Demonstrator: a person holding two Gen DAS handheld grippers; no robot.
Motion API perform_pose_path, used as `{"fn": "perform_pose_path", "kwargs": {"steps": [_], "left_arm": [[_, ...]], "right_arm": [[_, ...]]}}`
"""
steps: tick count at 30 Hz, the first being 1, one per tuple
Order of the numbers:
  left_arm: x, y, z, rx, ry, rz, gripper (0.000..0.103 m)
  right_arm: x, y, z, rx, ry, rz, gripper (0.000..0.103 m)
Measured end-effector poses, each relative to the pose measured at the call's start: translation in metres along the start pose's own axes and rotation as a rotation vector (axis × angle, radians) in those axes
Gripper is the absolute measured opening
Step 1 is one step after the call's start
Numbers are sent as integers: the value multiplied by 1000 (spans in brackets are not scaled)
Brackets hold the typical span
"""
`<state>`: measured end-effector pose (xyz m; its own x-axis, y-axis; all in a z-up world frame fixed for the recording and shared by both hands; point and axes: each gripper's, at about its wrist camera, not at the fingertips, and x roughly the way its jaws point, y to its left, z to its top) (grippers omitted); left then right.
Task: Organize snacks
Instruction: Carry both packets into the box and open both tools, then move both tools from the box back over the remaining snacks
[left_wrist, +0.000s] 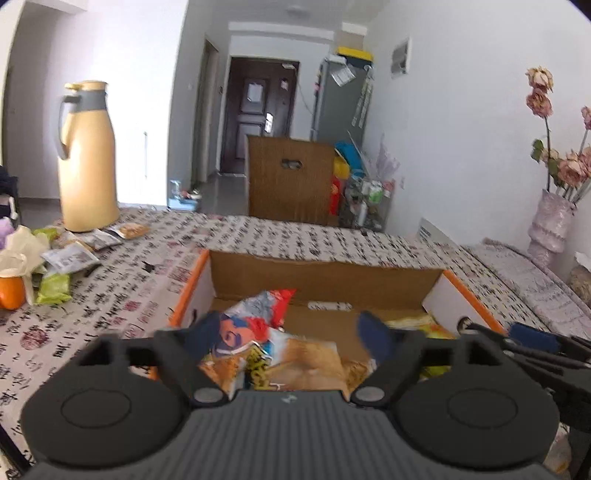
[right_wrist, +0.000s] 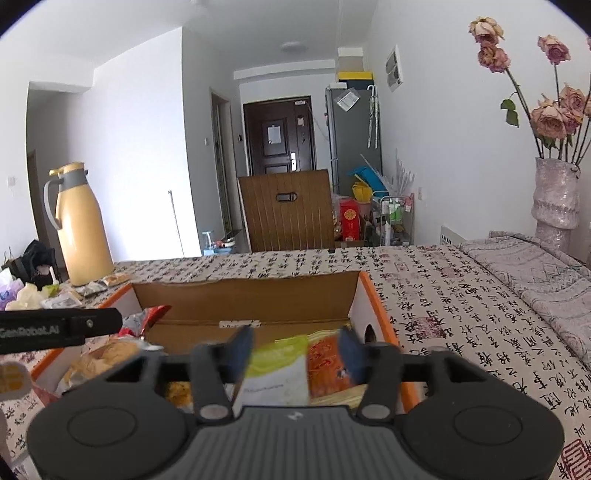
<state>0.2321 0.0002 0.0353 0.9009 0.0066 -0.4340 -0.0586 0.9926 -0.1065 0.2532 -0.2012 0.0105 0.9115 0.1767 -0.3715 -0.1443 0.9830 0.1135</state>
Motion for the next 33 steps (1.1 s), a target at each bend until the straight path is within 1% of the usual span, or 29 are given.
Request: {"fn": "perform_pose_path", "kwargs": {"steps": [1,2,4,5,21,28,33], "left_arm": [[-2,1,0,-7,-10,8,102],[-4,1,0,-12,-18,12,103],[-5,3,0,-22,-18,11,103],[-6,2,0,-23,-17,7,103],[-13,-2,2,-19,-15,4,103],[-33,-2,7,-19,-34,-6,103],[-49,-1,4,-14,-35,-13,103]], "right_arm": [[-2,-1,0,6,-8,-2,83],[-4,-3,0,10,-16,-5,88],[-6,-3,0,13,-23,-2,94],[-6,-4,0,14,-23,-3,103],[-11,-3,4,4,-36,-22,103],[-34,-1,11,-13,-72,-31,103],[-51,2,10,-25,-78,-30,103]]}}
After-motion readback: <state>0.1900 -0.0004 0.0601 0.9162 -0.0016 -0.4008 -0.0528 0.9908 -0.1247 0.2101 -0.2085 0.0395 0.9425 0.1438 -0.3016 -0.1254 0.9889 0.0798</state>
